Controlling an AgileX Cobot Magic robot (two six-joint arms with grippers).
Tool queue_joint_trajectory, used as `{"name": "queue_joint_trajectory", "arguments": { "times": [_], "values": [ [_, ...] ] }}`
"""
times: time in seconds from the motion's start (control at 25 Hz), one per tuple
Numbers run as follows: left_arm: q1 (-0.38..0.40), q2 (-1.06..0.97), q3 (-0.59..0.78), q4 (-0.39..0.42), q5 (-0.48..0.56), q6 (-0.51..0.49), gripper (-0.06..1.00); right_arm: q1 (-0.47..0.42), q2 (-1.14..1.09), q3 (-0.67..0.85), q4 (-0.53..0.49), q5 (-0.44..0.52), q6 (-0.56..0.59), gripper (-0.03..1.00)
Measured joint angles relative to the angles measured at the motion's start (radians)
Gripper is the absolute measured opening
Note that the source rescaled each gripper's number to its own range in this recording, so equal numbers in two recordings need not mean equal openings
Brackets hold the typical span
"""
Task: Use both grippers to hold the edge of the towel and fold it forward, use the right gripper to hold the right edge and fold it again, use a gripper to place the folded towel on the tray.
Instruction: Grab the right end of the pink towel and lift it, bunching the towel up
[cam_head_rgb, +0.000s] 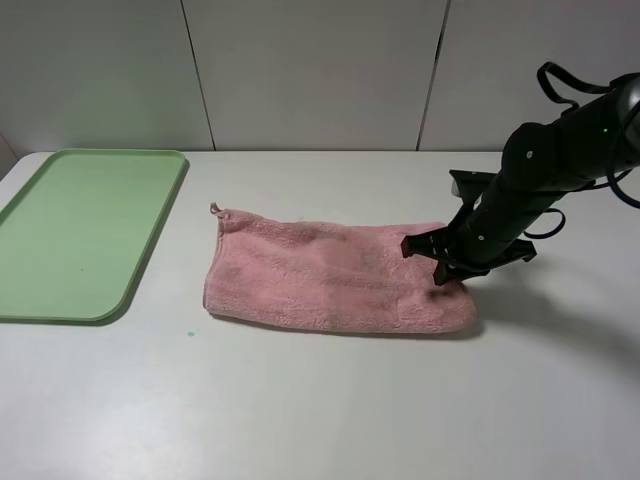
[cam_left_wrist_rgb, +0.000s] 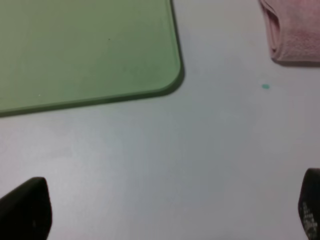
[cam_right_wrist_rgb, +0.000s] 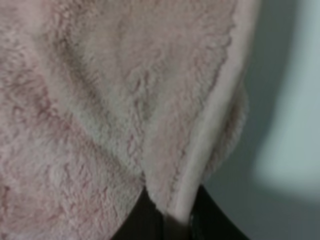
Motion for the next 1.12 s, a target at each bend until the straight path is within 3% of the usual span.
{"name": "queue_joint_trajectory", "arguments": {
  "times": [0.6, 1.12],
  "values": [
    [0.000, 0.000, 0.000, 0.000, 0.000, 0.000, 0.99, -0.160, -0.102, 0.000, -0.131, 0.131, -0.030, 0.05],
    [0.000, 0.000, 0.000, 0.000, 0.000, 0.000, 0.99, -0.306, -0.183, 0.001, -0.182, 0.199, -0.052, 0.05]
  ]
}}
